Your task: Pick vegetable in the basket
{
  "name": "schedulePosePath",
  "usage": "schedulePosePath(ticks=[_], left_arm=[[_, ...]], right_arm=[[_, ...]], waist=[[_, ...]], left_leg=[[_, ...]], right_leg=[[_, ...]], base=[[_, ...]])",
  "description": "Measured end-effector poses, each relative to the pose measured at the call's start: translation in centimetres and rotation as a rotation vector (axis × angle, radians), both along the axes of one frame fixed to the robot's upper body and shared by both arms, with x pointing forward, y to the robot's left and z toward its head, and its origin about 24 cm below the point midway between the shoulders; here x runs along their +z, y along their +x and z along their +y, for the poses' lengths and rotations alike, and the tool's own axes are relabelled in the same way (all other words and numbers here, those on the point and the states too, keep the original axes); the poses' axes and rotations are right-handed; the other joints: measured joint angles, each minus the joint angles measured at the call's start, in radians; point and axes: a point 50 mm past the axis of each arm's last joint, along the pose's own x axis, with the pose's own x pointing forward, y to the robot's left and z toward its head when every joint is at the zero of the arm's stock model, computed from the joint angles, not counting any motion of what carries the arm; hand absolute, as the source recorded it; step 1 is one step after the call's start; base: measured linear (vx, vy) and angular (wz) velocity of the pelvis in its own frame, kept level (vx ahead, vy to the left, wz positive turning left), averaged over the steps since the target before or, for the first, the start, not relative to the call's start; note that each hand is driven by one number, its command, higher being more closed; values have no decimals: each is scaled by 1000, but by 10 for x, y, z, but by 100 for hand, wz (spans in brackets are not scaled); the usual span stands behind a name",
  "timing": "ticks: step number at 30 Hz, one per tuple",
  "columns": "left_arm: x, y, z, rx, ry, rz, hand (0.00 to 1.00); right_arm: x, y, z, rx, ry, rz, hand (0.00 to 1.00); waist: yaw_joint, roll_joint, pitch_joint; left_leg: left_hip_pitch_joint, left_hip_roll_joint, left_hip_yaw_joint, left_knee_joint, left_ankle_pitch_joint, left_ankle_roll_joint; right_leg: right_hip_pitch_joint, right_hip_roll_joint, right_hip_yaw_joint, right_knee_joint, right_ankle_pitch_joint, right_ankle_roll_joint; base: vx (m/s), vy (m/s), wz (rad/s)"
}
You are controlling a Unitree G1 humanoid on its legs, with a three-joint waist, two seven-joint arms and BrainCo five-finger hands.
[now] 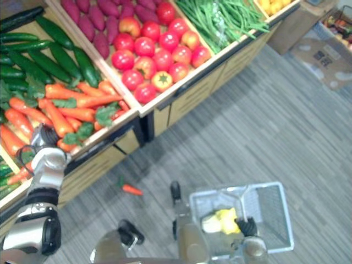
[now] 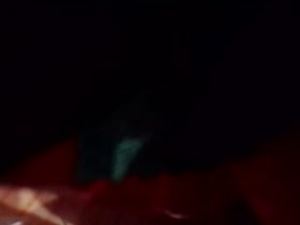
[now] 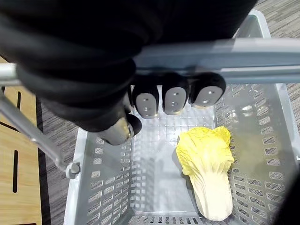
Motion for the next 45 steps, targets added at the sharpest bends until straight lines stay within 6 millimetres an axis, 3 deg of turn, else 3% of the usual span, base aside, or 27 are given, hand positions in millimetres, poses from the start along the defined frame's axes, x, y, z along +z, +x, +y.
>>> schedulePosePath(ticks=[14, 17, 21, 24, 32, 33, 35, 38, 45], left_arm=[[-8, -3, -3, -12, 13, 33, 100], [-5, -3, -3, -12, 19, 20, 100], [20, -4, -5, -13, 61, -96, 100], [28, -9, -1, 7, 53, -151, 100], [24, -29, 18, 110, 47, -192, 100], [23, -32, 19, 115, 53, -191, 0], [20, -40, 20, 122, 69, -188, 0], [12, -47, 21, 122, 69, -160, 0], [-27, -47, 7, 16, 10, 51, 0]], right_arm=[[-2, -3, 1, 1, -7, 10, 100], [-3, -5, 1, -3, -5, 21, 100], [-8, -13, -1, -47, 11, 50, 100], [-12, -19, -1, -67, 20, 76, 100], [-18, -40, -9, -143, 27, 129, 100], [-18, -41, -10, -147, 28, 132, 100], [-18, -42, -10, -149, 29, 136, 100], [-19, -46, -10, -153, 28, 145, 100], [-22, -60, -14, -200, 37, 188, 100]], waist=[[-3, -3, 1], [-3, -3, 1], [-2, -4, -2], [-2, -3, -15], [-4, 15, -75], [-8, 15, -78], [-15, 14, -95], [-21, 33, -120], [-22, 58, -159]], left_leg=[[19, -28, -33, -28, 9, 9], [19, -40, -53, -37, 16, 14], [20, -62, -84, -56, 34, 24], [22, -68, -94, -57, 37, 24], [58, -135, -130, -135, 79, 30], [63, -144, -141, -146, 81, 27], [70, -162, -156, -176, 85, 23], [78, -168, -166, -220, 95, 18], [127, -175, -169, -266, 120, 12]], right_leg=[[34, -19, -27, 0, 5, 6], [43, -28, -40, 0, 6, 8], [59, -42, -58, 0, 10, 14], [67, -46, -68, 0, 10, 14], [97, -83, -97, -1, -11, 0], [104, -87, -101, -4, -12, 0], [103, -95, -104, -6, -18, -6], [104, -94, -136, 0, -63, -12], [126, -78, -150, 0, -30, -7]], base=[[-17, -25, 7], [-36, -29, 17], [-51, -38, 21], [-39, -27, 12], [-32, -18, 13], [-49, -16, 8], [-22, -12, 3], [21, -10, 0], [97, -11, -7]])
